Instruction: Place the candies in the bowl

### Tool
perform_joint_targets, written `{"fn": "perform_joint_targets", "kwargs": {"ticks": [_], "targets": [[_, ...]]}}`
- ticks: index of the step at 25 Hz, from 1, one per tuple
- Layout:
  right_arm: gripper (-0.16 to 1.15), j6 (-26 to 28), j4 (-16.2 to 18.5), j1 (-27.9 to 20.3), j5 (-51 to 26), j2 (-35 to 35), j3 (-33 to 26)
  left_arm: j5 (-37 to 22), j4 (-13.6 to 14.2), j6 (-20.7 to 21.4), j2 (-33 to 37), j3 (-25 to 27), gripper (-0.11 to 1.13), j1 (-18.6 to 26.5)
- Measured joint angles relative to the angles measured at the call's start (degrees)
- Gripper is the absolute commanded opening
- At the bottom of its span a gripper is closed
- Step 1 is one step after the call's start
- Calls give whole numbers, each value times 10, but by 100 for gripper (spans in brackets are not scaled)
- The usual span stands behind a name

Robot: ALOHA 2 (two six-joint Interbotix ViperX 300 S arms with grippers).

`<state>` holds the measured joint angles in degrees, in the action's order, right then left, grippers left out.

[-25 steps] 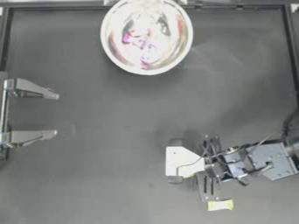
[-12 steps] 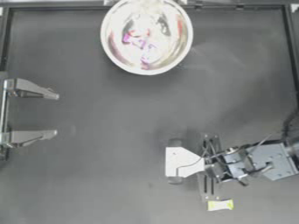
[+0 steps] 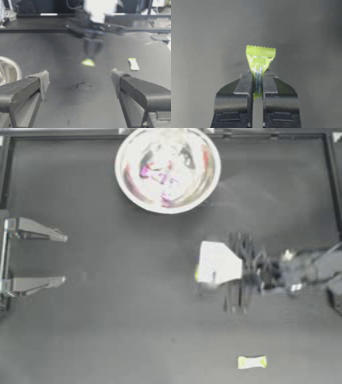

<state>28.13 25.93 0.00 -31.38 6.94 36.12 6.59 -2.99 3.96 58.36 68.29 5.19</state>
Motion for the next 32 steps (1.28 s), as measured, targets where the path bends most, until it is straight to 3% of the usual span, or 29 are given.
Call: {"fn": "perform_joint_targets", "kwargs": {"ticks": [7, 15, 24, 32], "targets": [[31, -4, 76, -123, 106, 20, 0, 0, 0, 0, 0, 1, 103, 0], [30, -7, 104, -256, 228, -19, -34, -1, -1, 0, 0, 0, 103, 0], [30, -8, 140, -317, 251, -153, -150, -1, -1, 0, -1, 1, 103, 0], [32, -8, 156, -323, 238, -229, -203, 0, -4, 0, 0, 1, 103, 1]]}}
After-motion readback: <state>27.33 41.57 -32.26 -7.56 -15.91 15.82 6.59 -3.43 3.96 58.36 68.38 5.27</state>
